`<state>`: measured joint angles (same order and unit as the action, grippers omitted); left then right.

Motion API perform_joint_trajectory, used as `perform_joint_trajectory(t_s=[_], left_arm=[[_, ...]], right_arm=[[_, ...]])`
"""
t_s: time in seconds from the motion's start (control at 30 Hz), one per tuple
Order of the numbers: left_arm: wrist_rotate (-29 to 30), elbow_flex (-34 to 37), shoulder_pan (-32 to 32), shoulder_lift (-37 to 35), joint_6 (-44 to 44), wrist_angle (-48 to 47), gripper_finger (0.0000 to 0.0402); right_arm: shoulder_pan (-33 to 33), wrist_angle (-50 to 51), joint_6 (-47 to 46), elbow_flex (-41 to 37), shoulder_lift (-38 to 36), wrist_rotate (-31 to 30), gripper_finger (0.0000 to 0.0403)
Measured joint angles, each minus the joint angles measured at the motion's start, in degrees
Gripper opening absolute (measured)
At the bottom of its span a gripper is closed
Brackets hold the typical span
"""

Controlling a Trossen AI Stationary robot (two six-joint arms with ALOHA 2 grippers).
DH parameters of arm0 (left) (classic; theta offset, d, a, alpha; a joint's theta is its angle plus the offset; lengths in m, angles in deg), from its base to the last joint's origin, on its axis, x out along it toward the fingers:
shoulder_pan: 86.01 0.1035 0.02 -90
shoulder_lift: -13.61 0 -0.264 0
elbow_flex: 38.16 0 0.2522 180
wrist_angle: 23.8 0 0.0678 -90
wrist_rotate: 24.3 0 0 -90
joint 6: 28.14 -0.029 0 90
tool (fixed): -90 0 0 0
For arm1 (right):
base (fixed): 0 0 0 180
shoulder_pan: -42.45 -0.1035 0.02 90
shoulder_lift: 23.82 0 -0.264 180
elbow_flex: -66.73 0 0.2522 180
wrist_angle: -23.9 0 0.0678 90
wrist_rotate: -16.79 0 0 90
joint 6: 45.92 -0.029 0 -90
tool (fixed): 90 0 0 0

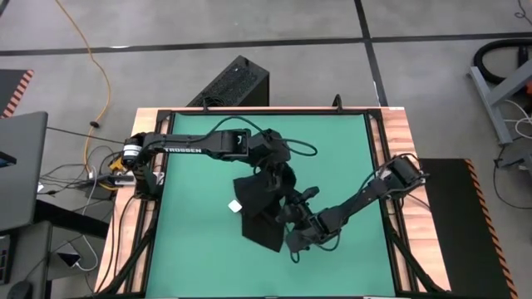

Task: Roll towel into tight, uniform cylinder
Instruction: Roll the black towel

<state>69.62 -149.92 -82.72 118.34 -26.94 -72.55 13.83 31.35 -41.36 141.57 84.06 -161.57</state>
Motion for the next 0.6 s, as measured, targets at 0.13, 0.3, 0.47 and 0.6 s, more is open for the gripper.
perform_joint_trajectory(t_s=[0.13,0.3,0.47,0.6], left_arm=[[-4.89,0.00,0.09,-0.11,-1.86,-4.62,0.0000],[-5.54,0.00,-0.39,-1.55,-1.60,-8.15,0.0000],[-8.62,0.00,-0.92,-1.90,-3.24,-9.50,0.0000],[-15.34,0.56,-1.80,-2.02,-4.62,-12.58,0.0000]], right_arm=[[-1.43,4.54,-4.13,-0.41,-5.10,2.75,0.0006],[-1.58,27.16,-28.00,-0.40,-13.70,12.58,0.0003],[-0.18,46.83,-46.99,-0.46,-16.44,20.76,0.0002],[0.20,53.03,-52.82,-0.46,-14.88,23.95,0.0001]])
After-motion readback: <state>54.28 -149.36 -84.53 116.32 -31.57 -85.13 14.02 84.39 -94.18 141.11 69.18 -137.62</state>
